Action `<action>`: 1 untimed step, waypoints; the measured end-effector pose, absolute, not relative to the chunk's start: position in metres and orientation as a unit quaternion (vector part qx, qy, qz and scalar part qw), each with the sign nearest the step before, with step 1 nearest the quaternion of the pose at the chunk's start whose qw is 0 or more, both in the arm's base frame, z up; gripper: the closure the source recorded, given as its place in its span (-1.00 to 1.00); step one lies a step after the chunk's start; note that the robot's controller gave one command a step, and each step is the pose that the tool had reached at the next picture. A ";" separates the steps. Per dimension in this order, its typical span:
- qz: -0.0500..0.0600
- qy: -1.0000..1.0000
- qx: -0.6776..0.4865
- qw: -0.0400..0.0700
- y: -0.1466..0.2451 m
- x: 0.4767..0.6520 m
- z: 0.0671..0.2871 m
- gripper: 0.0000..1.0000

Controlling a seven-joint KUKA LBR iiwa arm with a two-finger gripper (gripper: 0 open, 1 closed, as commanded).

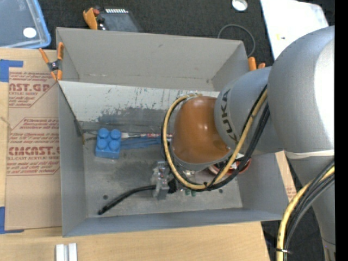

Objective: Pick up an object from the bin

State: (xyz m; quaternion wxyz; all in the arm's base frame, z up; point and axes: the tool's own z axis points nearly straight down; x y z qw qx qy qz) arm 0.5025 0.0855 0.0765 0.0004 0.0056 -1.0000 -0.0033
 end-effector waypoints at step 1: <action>-0.003 -1.000 0.005 0.003 0.085 0.501 0.092 1.00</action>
Offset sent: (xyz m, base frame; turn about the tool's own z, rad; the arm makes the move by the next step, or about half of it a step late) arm -0.0011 0.0001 0.0466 0.0003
